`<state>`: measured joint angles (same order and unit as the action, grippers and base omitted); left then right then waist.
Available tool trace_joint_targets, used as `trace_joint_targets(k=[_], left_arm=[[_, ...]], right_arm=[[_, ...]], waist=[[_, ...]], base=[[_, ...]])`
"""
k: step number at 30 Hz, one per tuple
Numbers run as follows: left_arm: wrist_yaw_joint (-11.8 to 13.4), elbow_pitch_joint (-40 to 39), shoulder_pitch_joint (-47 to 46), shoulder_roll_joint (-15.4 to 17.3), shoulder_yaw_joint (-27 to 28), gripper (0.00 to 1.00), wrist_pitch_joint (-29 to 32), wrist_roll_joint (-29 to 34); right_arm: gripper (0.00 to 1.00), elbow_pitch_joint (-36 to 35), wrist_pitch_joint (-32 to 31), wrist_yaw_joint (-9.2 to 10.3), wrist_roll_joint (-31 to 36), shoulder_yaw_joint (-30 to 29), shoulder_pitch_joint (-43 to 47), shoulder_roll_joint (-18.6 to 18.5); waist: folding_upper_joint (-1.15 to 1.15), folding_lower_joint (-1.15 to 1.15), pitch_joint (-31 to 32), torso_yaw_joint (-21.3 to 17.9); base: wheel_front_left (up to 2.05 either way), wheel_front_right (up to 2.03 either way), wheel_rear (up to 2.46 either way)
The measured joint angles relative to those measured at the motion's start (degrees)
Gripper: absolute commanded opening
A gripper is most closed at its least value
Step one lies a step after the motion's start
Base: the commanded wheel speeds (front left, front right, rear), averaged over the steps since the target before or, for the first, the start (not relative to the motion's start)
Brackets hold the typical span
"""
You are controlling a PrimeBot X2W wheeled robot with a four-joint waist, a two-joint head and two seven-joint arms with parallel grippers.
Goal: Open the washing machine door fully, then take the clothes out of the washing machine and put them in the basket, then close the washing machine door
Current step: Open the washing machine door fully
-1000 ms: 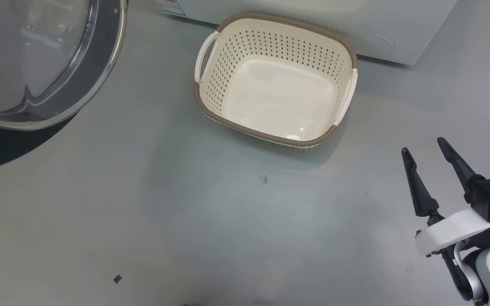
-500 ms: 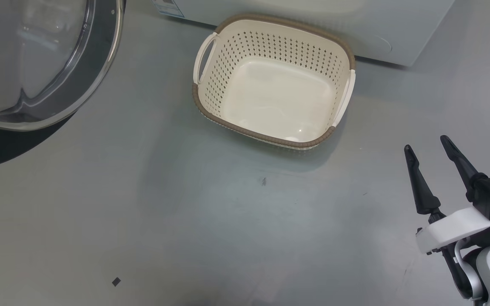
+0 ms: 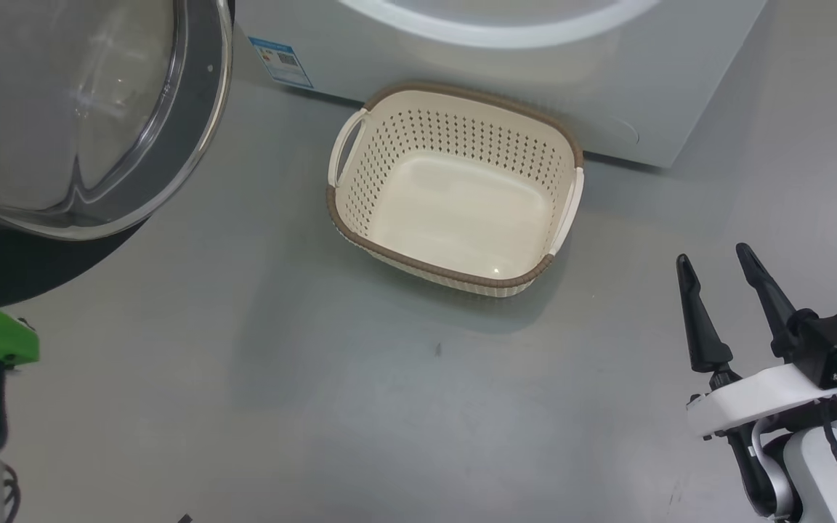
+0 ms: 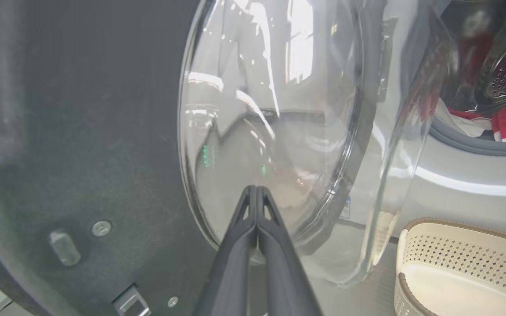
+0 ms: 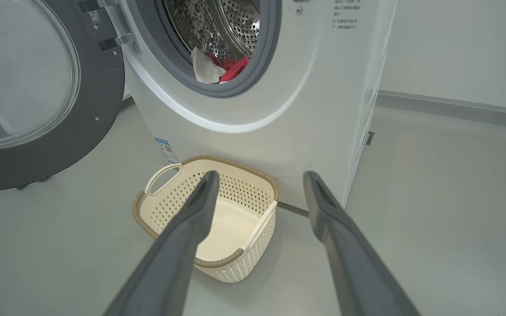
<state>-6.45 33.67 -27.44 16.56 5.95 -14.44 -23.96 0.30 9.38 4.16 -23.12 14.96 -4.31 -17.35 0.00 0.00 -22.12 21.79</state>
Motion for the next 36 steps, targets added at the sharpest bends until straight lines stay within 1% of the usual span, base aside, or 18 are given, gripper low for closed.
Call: trace_joint_targets(k=[7, 11, 14, 17, 19, 24, 29, 33, 36], left_arm=[[-0.4, -3.8, 4.0, -1.8, -3.1, 0.00, 0.0, 2.1], [-0.4, -5.8, 6.7, -3.0, -4.4, 0.00, 0.0, 2.4], [-0.5, -7.1, 9.6, -3.3, -5.3, 0.00, 0.0, 2.9], [-0.5, -8.7, 13.8, -4.1, -5.5, 0.00, 0.0, 2.7], [-0.5, -9.7, 15.5, -5.1, -5.5, 0.00, 0.0, 2.3], [-0.5, -13.0, 18.9, -5.8, -5.5, 0.00, 0.0, 2.4], [-0.5, -15.9, 22.3, -7.6, -6.2, 0.00, 0.0, 2.5], [-0.5, -18.2, 23.5, -8.0, -8.2, 0.00, 0.0, 5.7], [-0.5, -19.6, 24.7, -7.9, -8.4, 0.00, 0.0, 7.3]], right_arm=[[1.00, 2.6, 2.3, -0.05, -1.6, 0.0, 0.1, 2.2], [1.00, 4.0, 2.9, -0.56, -2.0, 0.1, 0.3, 3.2], [1.00, 4.7, 3.1, -0.58, -2.1, 0.4, 0.8, 3.8], [1.00, 5.0, 3.5, -1.09, -2.3, 0.7, 1.3, 4.9], [1.00, 5.2, 3.6, -1.09, -2.6, 0.7, 1.5, 5.1], [1.00, 5.5, 3.6, -1.26, -3.1, 0.6, 2.7, 5.5], [1.00, 5.5, 4.1, -1.57, -3.1, 0.6, 3.2, 5.8], [1.00, 5.5, 4.1, -1.57, -3.1, 0.0, 3.9, 5.8], [1.00, 5.3, 4.1, -1.59, -3.2, -0.1, 4.3, 5.8]], waist=[[0.00, 0.00, 4.7, -1.2], [0.00, 0.00, 7.6, -2.3], [0.00, 0.00, 9.7, -3.5], [0.00, 0.00, 11.9, -5.9], [0.00, 0.00, 12.9, -7.3], [0.00, 0.00, 15.1, -10.9], [0.00, 0.00, 16.9, -14.4], [0.00, 0.00, 18.1, -16.8], [0.00, 0.00, 18.9, -18.2]], base=[[0.00, 0.00, 0.00], [0.00, 0.00, 0.00], [0.00, 0.00, 0.00], [0.00, 0.00, 0.00], [0.00, 0.00, 0.00], [0.00, 0.00, 0.00], [0.00, 0.00, 0.00], [0.00, 0.00, 0.00], [0.00, 0.00, 0.00]])
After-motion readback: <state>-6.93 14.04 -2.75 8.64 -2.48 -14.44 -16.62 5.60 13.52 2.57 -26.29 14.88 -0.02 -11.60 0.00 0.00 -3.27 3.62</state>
